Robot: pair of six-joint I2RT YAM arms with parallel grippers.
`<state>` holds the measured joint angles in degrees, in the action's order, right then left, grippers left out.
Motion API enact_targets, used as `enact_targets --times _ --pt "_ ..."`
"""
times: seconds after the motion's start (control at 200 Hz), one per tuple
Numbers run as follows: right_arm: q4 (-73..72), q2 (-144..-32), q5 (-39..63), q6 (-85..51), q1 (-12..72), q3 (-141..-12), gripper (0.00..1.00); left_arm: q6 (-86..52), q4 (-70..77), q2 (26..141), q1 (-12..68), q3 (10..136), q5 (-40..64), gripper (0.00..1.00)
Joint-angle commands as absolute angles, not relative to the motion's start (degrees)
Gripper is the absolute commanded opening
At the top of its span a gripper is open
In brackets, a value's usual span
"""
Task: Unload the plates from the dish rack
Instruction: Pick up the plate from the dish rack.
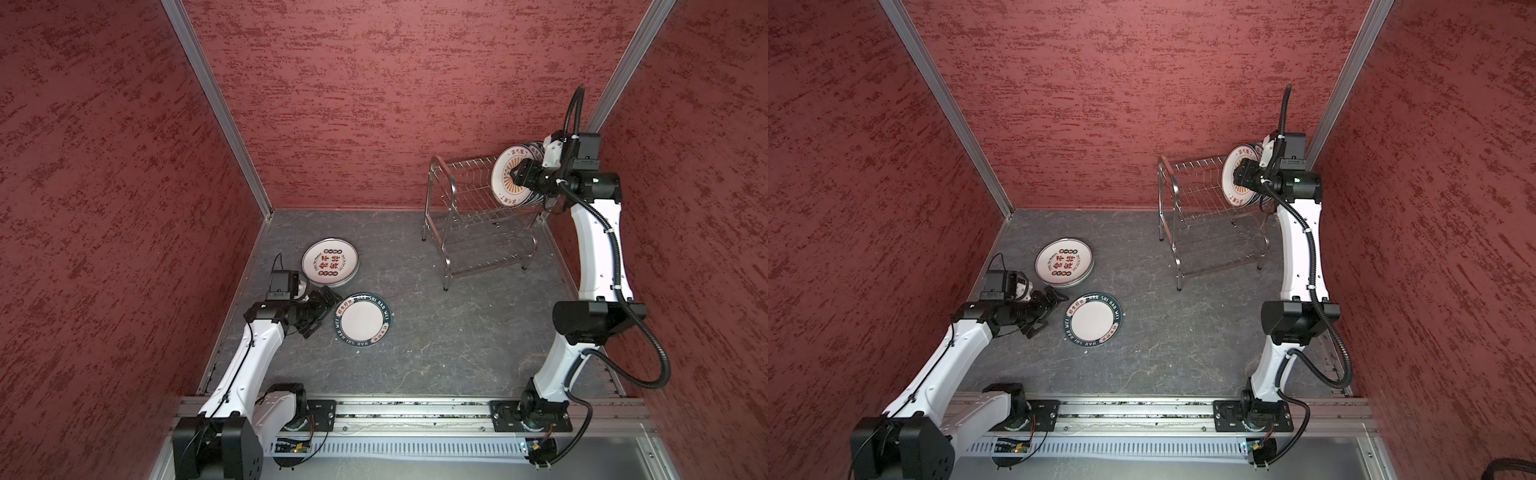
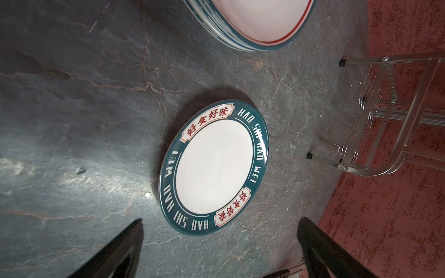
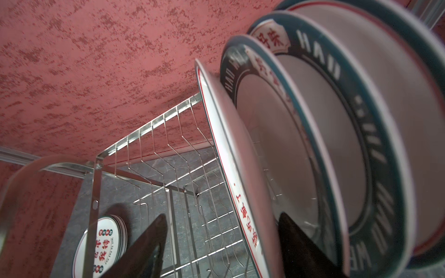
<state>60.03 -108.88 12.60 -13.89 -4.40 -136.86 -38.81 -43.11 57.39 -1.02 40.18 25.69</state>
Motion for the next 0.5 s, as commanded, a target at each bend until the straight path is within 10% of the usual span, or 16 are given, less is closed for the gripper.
enact_targets --times 0.0,0.496 --pt "59.7 -109.0 11.4 -11.6 -4.8 -136.4 0.65 -39.4 -42.2 56.3 -1.3 41.7 26.5 1.00" --pt "58.4 -109.9 9.1 -9.2 -4.7 -134.2 0.40 -40.5 -42.9 56.0 -0.4 42.7 23.8 0.99"
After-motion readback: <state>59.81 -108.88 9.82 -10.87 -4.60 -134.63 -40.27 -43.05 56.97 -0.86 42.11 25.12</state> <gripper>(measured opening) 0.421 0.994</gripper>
